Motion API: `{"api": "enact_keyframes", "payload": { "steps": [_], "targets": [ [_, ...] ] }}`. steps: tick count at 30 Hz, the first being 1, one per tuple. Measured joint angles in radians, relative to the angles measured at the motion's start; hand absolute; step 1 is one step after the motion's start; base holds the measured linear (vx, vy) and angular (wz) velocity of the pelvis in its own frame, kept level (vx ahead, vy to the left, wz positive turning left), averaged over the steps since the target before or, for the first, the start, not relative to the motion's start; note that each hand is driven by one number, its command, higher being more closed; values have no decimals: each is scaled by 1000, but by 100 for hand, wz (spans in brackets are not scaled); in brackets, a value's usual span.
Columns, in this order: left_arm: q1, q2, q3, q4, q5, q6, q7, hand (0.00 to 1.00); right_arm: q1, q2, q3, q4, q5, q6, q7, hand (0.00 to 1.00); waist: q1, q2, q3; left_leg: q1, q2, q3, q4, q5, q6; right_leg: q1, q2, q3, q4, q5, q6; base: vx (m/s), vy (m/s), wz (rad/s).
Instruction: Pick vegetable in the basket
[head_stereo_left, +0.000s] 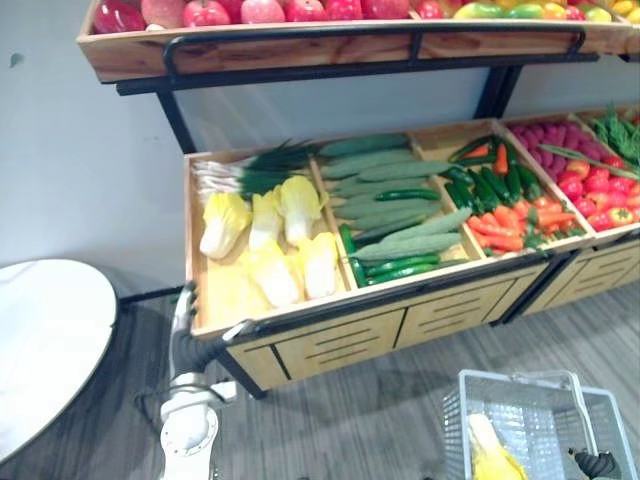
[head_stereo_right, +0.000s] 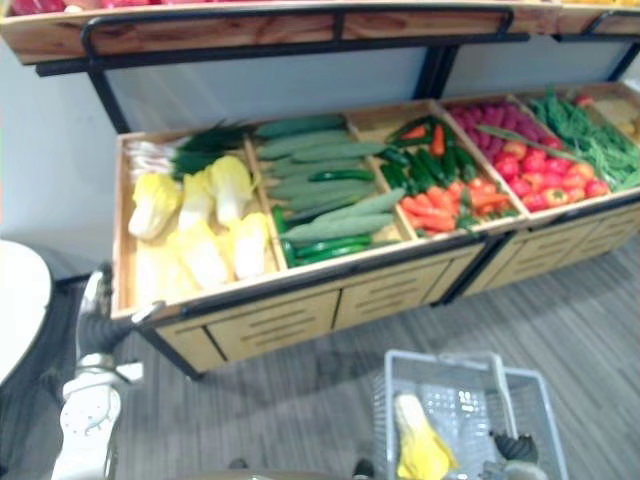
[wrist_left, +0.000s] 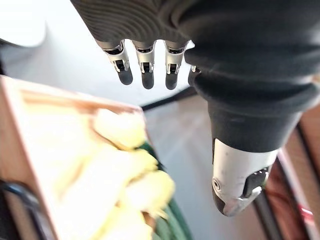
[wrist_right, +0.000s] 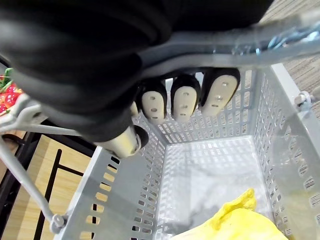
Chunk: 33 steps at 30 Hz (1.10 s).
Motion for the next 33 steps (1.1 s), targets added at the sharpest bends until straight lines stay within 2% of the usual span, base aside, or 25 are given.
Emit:
{"api": "enact_keyframes", "payload": {
  "steps": [4,6,7,10,13,17,19,23,30,31,33],
  "targets": [
    [-25,-8,170,247,3,51,82,0,14,25,-26,0,-4,-2,-21,100,-3,-8,-12,24,-7,0,-33,6,-3,9,-4,-9,-2,-6,4,12,14,5],
    [-41,-20,300,404,-29,74,134,0,27,34,-41,1,-4,-1,-28,100,-5,-2,-16,30,-12,-2,-39,5,-4,22,-7,-13,-16,-9,6,9,7,2],
    [-48,-22,352,464,-54,79,149,0,28,38,-55,1,-4,-1,-34,100,-7,-6,-22,30,-12,-2,-41,4,-5,22,-7,-14,-17,-9,6,0,0,0],
    [-52,-22,476,671,-153,102,153,0,23,45,-92,30,-1,1,-44,100,-9,0,-33,30,-12,0,-42,-1,-9,26,-4,-13,-32,-8,7,23,-2,-1],
    [-50,-32,512,809,-171,118,145,0,0,54,-105,85,38,2,-49,100,-10,5,-34,30,-10,3,-37,-4,-12,27,0,-8,-38,-8,7,41,-6,-3],
    [-53,-41,489,876,-147,147,83,0,-52,112,-59,141,71,1,-35,100,-19,13,-34,34,-6,5,-37,-5,-13,28,6,-1,-40,-8,7,15,-10,-3],
    [-55,-45,439,896,-77,149,47,0,-64,126,-28,149,75,4,-19,100,-20,25,-29,34,-7,5,-37,-6,-13,29,5,-1,-40,-8,7,0,0,0],
    [-43,-75,343,918,-30,147,10,0,-52,128,-32,148,87,-1,-19,100,-30,51,-25,48,-7,4,-37,-11,-17,40,5,-2,-36,-11,8,0,0,0],
    [-33,-118,180,963,47,146,-32,0,-44,133,-45,145,92,-2,-21,100,-32,46,-18,58,-2,8,-37,-23,-21,31,3,4,2,-44,14,7,-1,-2],
    [-32,-117,165,962,50,146,-32,0,-53,139,-61,145,104,-3,-22,100,-32,44,-3,65,1,12,-13,-43,-20,26,-4,13,43,-67,16,26,17,-18],
    [-35,-105,108,954,79,142,-27,0,-61,142,-72,139,122,-9,-31,100,-32,40,34,-5,36,14,221,-171,-20,-14,-24,46,174,-140,20,11,9,-26]
  ]
}}
